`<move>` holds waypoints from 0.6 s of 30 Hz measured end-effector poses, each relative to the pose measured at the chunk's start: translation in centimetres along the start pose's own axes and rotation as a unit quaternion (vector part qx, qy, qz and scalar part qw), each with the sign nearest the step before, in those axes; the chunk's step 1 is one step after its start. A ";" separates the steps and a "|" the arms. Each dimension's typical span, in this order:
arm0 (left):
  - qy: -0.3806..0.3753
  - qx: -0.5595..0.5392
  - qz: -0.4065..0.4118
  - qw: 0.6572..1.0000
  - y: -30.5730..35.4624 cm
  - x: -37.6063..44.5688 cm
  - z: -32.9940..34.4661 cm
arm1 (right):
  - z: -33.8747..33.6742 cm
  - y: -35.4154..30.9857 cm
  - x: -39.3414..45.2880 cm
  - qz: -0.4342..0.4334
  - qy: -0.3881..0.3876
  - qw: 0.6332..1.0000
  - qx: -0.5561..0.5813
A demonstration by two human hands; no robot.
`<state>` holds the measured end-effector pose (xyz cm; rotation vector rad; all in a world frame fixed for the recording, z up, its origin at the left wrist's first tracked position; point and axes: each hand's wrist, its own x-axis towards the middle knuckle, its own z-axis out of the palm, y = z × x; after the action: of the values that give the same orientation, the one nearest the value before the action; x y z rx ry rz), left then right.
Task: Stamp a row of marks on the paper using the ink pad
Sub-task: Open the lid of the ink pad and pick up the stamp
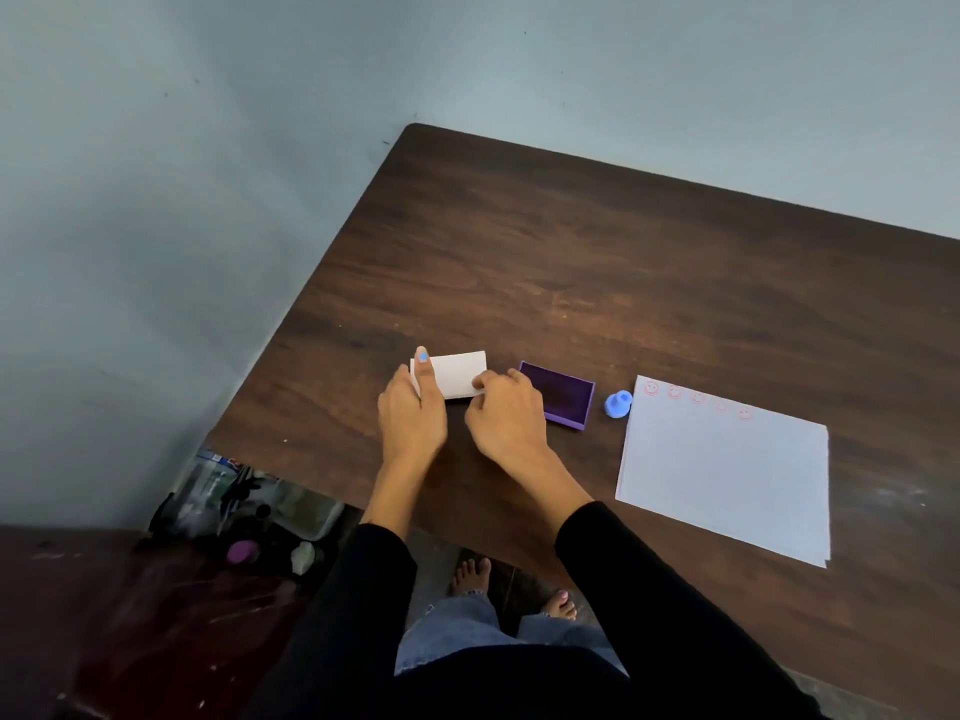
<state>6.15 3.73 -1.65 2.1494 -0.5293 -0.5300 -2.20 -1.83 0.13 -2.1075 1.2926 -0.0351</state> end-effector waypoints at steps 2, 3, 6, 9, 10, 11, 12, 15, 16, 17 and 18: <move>-0.007 0.023 -0.001 1.000 0.0 0.1 -0.2 | 0.2 0.1 0.1 -0.001 -0.009 1.000 -0.006; -0.013 0.042 -0.004 0.999 0.1 0.2 -0.2 | 0.2 0.1 0.1 -0.003 -0.008 1.000 -0.005; -0.024 0.119 0.003 0.993 0.6 0.3 0.1 | -0.9 0.5 0.3 -0.029 0.052 0.998 0.035; -0.019 0.136 0.057 0.989 1.9 0.0 1.1 | -3.3 1.5 0.4 -0.042 0.153 0.983 0.090; -0.027 0.126 0.077 0.989 2.5 -0.1 1.6 | -4.3 2.1 0.4 -0.035 0.183 0.978 0.094; -0.042 0.116 0.097 0.988 3.0 -0.1 2.2 | -5.3 2.9 0.4 -0.024 0.207 0.974 0.090; -0.064 0.113 0.117 0.985 3.4 -0.2 2.9 | -6.2 3.7 0.4 -0.011 0.222 0.971 0.084; -0.138 0.146 0.175 0.964 4.4 -0.9 5.2 | -8.1 6.6 0.1 0.031 0.213 0.975 0.058; -0.160 0.158 0.190 0.956 4.6 -1.3 6.0 | -8.4 7.5 -0.1 0.049 0.199 0.978 0.044; -0.177 0.166 0.203 0.949 4.8 -1.7 6.7 | -8.5 8.3 -0.3 0.068 0.184 0.980 0.029; -0.190 0.174 0.214 0.942 5.0 -2.2 7.4 | -8.5 9.0 -0.4 0.085 0.169 0.982 0.017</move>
<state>-0.56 -2.57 -1.39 2.1637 -1.3575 -0.6409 -12.43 -8.58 2.08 -2.0126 1.6529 -0.3531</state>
